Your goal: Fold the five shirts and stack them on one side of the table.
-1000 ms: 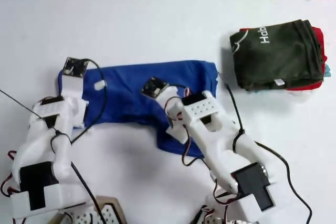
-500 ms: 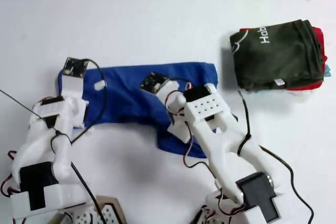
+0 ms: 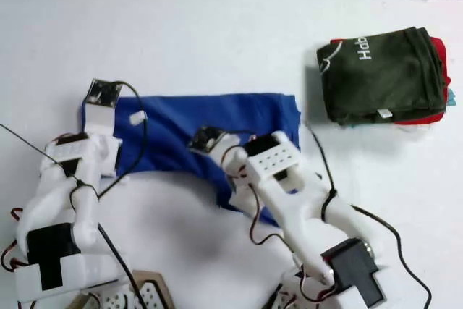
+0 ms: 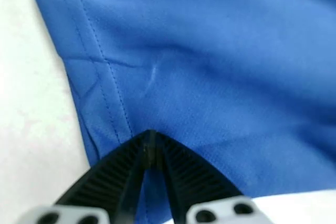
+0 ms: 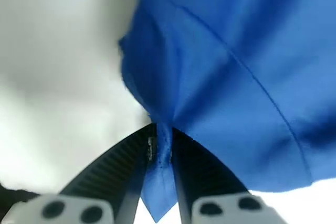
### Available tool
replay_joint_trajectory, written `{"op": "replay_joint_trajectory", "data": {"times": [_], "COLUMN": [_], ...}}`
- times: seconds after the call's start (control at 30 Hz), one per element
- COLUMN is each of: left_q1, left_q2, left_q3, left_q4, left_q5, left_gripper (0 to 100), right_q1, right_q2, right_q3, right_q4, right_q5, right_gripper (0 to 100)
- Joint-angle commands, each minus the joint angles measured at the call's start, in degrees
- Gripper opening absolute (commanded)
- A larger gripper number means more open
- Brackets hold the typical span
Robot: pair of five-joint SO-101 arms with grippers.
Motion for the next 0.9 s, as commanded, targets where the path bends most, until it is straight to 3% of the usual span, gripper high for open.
{"op": "replay_joint_trajectory", "data": {"times": [0.0,0.2,0.63,0.87], "left_q1": [0.53,0.53,0.53,0.53], "left_q2": [-1.32,-1.32,-1.32,-1.32], "left_q3": [0.04,0.04,0.04,0.04], "left_q4": [-0.88,-0.88,-0.88,-0.88], "left_q5": [0.26,0.26,0.26,0.26], "left_gripper": [2,2,2,2], "right_q1": [-3.03,-3.38,-3.3,-1.1], "right_q2": [-3.21,-3.21,-2.59,1.1], "right_q3": [0.0,-0.09,5.19,5.89], "right_q4": [-0.04,-0.13,-4.44,-8.04], "right_q5": [0.18,0.53,0.53,0.53], "right_gripper": [9.9,31.3,28.9,20.7]}}
